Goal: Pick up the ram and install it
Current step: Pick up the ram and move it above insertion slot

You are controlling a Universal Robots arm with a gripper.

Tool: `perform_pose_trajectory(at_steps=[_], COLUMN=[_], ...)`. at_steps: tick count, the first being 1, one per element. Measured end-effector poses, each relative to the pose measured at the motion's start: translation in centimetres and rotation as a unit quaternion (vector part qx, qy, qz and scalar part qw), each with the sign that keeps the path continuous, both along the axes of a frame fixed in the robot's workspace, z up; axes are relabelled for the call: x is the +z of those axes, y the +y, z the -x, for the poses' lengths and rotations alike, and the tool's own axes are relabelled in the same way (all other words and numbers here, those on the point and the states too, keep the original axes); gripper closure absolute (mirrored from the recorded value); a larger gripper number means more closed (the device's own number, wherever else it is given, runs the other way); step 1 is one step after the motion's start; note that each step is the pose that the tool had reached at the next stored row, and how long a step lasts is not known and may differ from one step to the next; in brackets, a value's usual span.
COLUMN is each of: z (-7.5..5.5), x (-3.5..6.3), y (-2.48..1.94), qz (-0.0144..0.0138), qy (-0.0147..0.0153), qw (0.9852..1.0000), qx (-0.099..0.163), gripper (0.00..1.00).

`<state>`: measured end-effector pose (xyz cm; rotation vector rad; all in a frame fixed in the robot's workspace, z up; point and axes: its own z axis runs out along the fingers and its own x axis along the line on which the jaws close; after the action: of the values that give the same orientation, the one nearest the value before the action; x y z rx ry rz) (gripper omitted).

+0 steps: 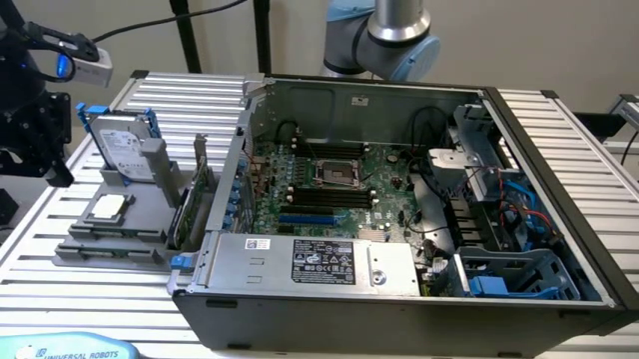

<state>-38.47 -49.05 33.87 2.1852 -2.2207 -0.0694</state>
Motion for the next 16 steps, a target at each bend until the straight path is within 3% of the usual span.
perform_pose_trajectory(at_steps=[5,6,9,12,16], z=[-0.1,-0.1,-0.2,-0.3,-0.3], x=[-0.89,-1.09,-1.63,-2.17,-2.9], y=[-0.49,-0.6,-0.88,-1.12,-1.19], qz=[-0.0018,-0.0022,-0.0035,-0.0049,-0.0061], qy=[0.0001,0.0001,0.0,0.0,0.0], qw=[1.0,1.0,1.0,1.0,1.0], qx=[0.0,0.0,0.0,0.0,0.0], gripper=[0.89,0.82,0.76,0.64,0.64])
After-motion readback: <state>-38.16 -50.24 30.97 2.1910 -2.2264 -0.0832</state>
